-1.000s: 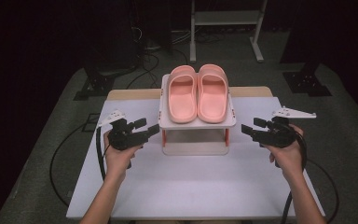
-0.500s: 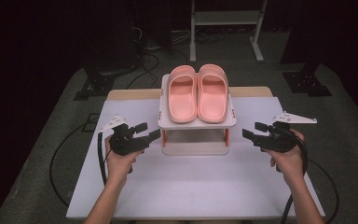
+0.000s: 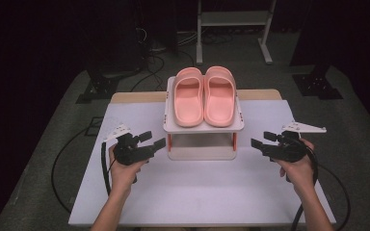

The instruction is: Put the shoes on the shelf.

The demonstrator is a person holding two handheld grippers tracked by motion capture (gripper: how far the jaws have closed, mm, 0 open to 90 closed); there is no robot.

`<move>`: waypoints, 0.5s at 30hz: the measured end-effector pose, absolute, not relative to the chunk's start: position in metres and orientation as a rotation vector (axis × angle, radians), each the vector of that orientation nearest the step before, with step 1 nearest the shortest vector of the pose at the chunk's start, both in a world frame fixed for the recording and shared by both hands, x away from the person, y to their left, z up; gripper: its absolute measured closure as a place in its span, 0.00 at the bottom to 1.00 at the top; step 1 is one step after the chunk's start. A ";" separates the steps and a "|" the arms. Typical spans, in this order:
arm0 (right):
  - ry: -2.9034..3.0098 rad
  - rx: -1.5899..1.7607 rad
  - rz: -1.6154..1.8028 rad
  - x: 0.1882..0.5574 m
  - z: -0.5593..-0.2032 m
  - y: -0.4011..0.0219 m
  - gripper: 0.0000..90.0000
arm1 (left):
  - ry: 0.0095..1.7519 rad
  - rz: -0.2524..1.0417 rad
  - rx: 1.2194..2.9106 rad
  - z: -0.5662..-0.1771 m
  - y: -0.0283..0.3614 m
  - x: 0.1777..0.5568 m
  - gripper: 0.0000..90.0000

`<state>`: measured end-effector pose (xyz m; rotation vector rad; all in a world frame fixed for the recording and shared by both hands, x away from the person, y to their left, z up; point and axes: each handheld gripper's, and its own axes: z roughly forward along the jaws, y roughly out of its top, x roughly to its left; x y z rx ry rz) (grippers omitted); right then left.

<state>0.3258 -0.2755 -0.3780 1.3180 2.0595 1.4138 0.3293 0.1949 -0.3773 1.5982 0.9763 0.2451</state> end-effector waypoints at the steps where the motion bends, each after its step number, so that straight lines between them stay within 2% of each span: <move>1: 2.060 1.324 1.415 0.325 -0.380 -0.276 0.36 | 0.977 0.246 1.606 -0.379 0.196 0.329 0.24; 15: 2.065 1.344 1.416 0.322 -0.394 -0.280 0.36 | 0.993 0.238 1.614 -0.395 0.198 0.322 0.23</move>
